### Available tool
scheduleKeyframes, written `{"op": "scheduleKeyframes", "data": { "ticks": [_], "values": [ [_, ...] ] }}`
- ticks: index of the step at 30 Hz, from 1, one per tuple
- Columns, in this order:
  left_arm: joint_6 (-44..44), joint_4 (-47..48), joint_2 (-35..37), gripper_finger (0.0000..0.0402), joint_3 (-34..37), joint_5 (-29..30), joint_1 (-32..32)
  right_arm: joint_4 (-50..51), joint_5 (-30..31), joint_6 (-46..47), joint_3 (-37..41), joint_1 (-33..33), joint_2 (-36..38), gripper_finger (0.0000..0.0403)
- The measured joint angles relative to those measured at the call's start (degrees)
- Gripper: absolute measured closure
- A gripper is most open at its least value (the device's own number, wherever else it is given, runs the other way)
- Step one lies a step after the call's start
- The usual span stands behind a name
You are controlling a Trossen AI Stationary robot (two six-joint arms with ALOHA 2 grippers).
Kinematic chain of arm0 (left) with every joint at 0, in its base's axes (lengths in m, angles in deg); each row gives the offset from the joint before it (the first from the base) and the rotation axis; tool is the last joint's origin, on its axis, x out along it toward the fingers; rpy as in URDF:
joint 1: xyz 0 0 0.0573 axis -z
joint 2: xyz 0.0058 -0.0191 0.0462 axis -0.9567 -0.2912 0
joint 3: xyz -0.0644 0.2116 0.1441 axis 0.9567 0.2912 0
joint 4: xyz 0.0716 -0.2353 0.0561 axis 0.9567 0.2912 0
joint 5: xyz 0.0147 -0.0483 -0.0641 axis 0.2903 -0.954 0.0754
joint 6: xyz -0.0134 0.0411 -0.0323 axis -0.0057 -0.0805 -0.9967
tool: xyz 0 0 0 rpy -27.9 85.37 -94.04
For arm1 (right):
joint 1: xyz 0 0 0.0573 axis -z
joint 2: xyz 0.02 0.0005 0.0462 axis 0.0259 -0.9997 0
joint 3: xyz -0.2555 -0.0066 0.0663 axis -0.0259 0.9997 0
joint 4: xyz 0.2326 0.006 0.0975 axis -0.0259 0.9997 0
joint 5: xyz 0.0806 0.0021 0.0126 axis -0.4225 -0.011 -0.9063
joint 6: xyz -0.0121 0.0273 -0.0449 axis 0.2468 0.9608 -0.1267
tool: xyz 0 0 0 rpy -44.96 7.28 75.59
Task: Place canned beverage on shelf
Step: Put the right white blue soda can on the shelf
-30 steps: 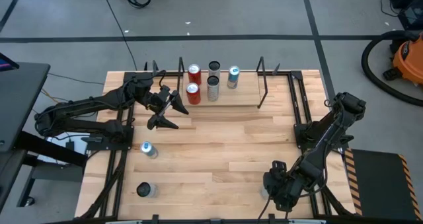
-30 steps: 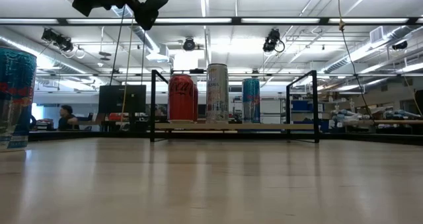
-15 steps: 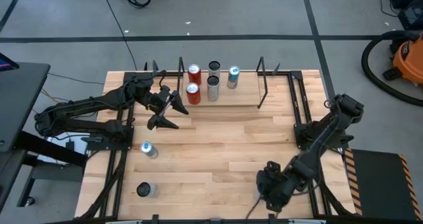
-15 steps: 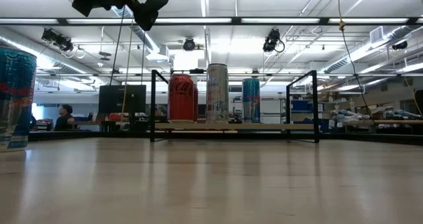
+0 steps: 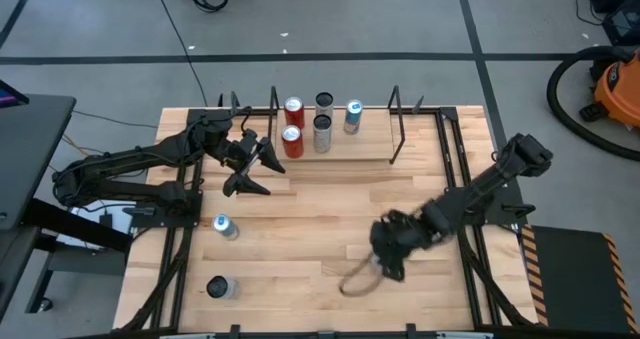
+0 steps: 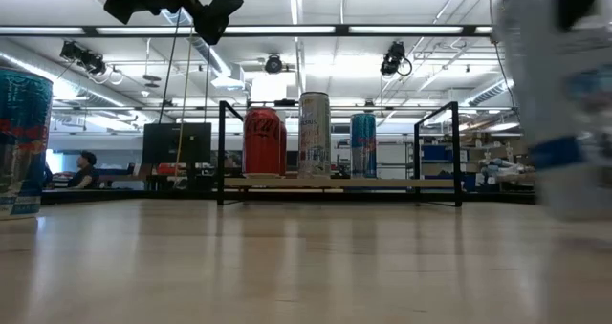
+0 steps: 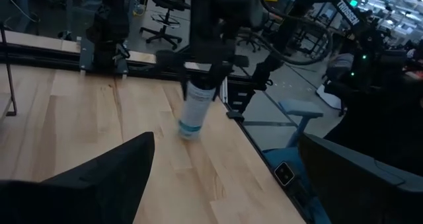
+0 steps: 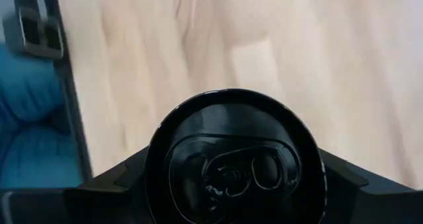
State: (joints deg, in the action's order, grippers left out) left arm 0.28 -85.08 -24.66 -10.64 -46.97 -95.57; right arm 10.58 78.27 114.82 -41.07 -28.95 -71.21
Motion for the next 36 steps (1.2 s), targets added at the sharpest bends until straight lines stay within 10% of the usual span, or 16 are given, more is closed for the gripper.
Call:
{"op": "scheduleKeyframes", "data": {
  "ticks": [22,36],
  "values": [
    [-4.0,0.1,0.0,0.0026,0.0,0.0,8.9,21.9,7.7,-44.9,-25.3,43.8,0.4,0.0131],
    [-2.1,-0.4,0.0,0.0026,0.0,0.0,14.6,16.8,-5.3,-53.7,-20.5,68.4,0.4,0.0131]
  ]
}}
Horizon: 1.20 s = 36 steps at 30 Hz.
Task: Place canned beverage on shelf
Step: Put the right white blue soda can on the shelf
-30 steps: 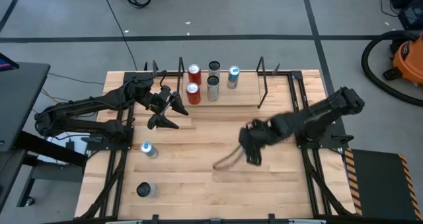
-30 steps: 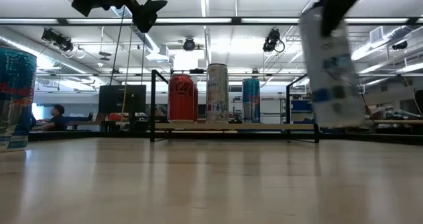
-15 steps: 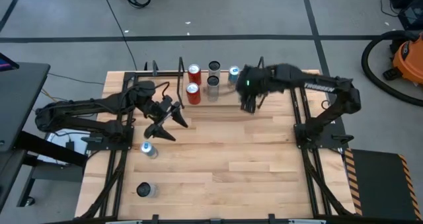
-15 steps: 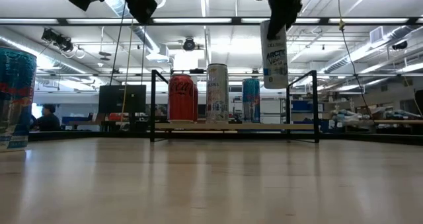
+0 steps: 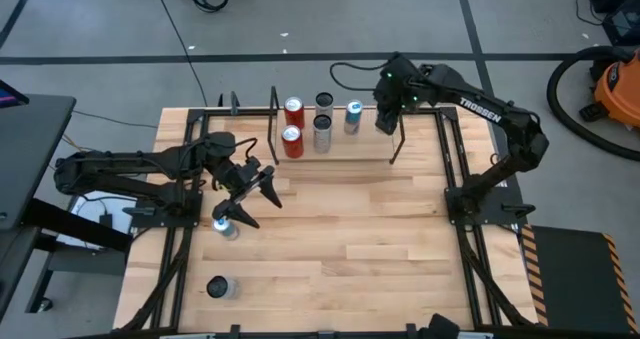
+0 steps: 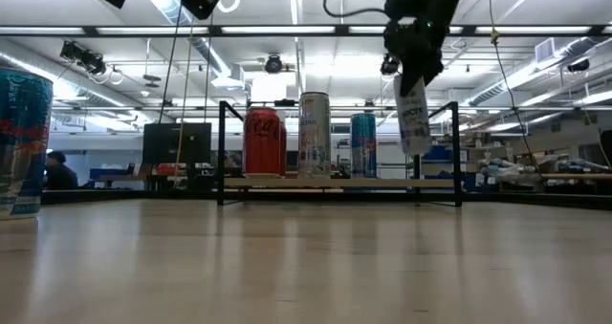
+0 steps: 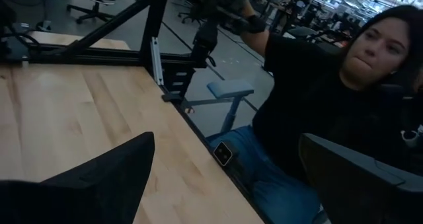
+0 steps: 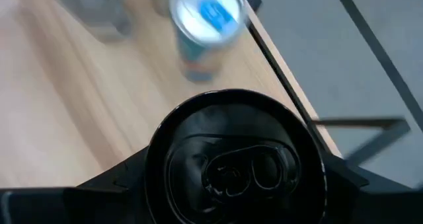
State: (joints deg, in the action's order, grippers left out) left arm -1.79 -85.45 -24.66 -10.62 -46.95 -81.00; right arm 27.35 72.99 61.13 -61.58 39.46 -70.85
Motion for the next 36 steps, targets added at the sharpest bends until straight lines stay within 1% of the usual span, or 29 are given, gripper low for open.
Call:
{"op": "scheduleKeyframes", "data": {
  "ticks": [2,5,8,9,14,20,28,36],
  "values": [
    [0.1,0.0,0.0,0.0026,0.0,0.0,0.2,-0.1,-1.3,-1.7,1.1,1.0,0.0,0.0131],
    [0.4,0.0,0.0,0.0026,0.0,0.0,0.2,-4.2,-3.6,-3.7,2.9,2.0,0.0,0.013],
    [0.5,0.0,0.0,0.0026,0.0,0.0,0.2,-8.0,-7.9,-5.0,5.1,3.5,0.0,0.013],
    [0.5,0.0,0.0,0.0026,0.0,0.0,0.2,-8.9,-8.5,-5.4,5.8,3.9,0.0,0.013],
    [2.0,0.0,0.0,0.0026,0.0,0.0,0.1,-10.3,-9.0,-6.5,8.9,6.3,0.0,0.0128],
    [2.2,-1.6,0.0,0.0026,0.0,0.0,-0.6,-14.9,-11.5,-7.7,12.8,8.8,0.0,0.0127],
    [2.2,-3.4,0.0,0.0026,0.0,-0.1,-0.6,-16.6,-12.2,-9.3,13.1,10.0,0.0,0.0124],
    [2.1,-3.4,0.0,0.0026,0.0,0.0,-0.6,-16.4,-12.2,-9.7,13.1,10.0,0.0,0.0095]
  ]
}}
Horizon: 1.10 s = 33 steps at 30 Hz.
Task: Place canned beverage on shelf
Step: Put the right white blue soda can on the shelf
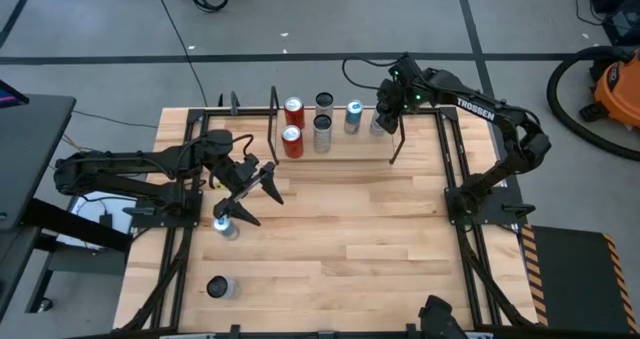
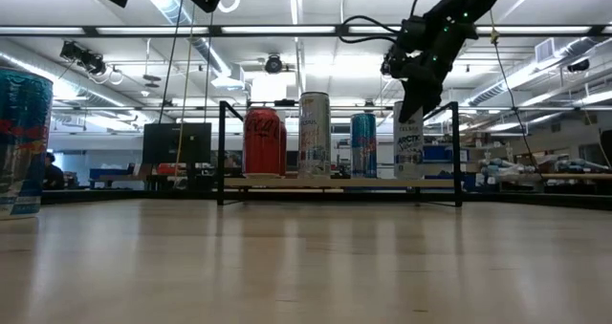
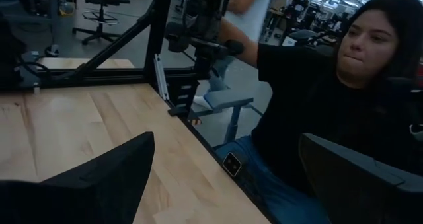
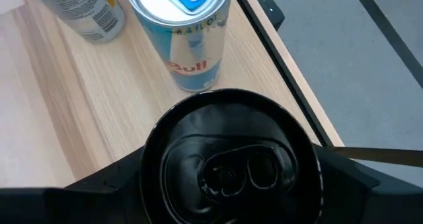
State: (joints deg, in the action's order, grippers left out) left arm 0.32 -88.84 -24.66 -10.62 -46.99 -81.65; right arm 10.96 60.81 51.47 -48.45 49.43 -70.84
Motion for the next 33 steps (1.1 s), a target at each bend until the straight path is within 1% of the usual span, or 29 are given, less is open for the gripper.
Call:
{"op": "scheduleKeyframes", "data": {
  "ticks": [15,23,28,33],
  "values": [
    [0.0,0.0,0.0,0.0026,0.0,0.0,0.0,-0.8,0.0,-0.4,0.0,0.0,0.0,0.0081],
    [1.8,0.0,0.0,0.0026,0.0,0.0,0.0,-0.8,0.4,-1.9,0.0,0.0,0.4,0.007],
    [1.9,0.0,0.0,0.0026,0.0,0.0,0.0,-0.8,3.1,-2.7,0.0,0.0,1.6,0.0068],
    [2.0,0.0,0.0,0.0026,0.0,0.0,0.0,-1.4,3.3,-2.7,0.0,0.0,4.1,0.0068]
  ]
}}
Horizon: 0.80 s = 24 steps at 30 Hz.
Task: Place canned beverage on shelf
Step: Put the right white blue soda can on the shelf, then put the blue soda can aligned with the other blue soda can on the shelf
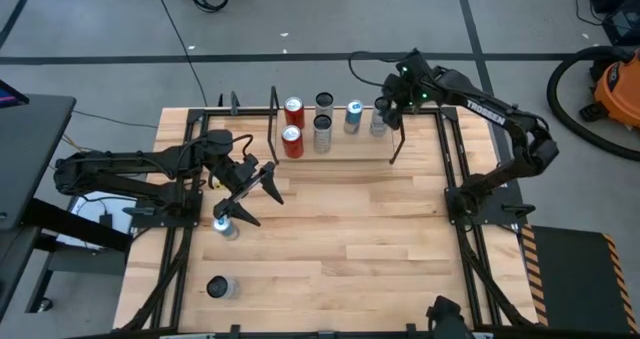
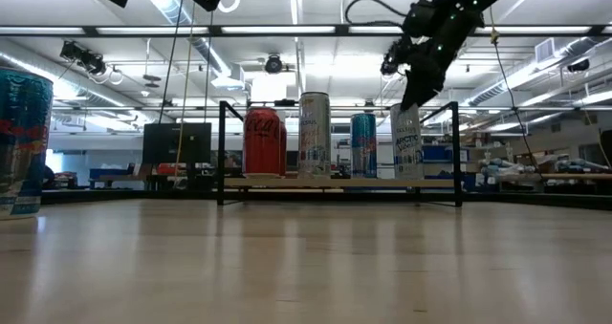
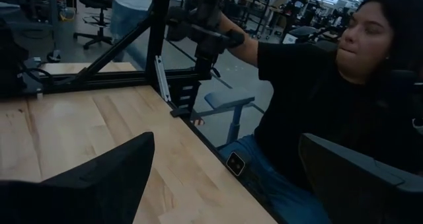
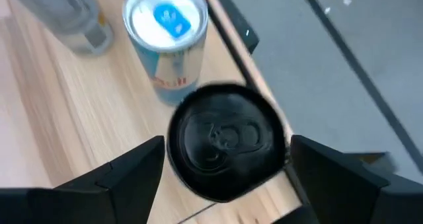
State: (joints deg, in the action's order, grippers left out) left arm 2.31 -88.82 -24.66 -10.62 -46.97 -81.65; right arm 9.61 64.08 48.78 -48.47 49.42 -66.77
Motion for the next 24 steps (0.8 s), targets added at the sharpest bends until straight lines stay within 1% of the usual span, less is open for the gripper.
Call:
{"op": "scheduleKeyframes", "data": {
  "ticks": [5,9,13,19,24],
  "values": [
    [0.5,0.0,0.0,0.0026,0.0,0.0,0.0,-0.3,-0.1,0.1,0.0,-0.2,3.4,0.0068],
    [2.4,0.0,0.0,0.0026,0.0,0.0,0.0,-0.3,-0.9,3.3,0.0,-0.6,7.3,0.0068],
    [2.8,0.0,0.0,0.0026,0.0,0.0,0.0,-0.3,-4.9,4.4,0.0,-1.5,11.5,0.0068],
    [2.8,-0.2,0.0,0.0026,0.0,0.0,0.0,0.7,-11.6,9.9,0.4,-3.9,15.1,0.0068],
    [2.8,-0.2,0.0,0.0026,0.0,0.0,0.0,-0.2,-16.3,11.0,5.6,-8.6,17.2,0.0069]
  ]
}}
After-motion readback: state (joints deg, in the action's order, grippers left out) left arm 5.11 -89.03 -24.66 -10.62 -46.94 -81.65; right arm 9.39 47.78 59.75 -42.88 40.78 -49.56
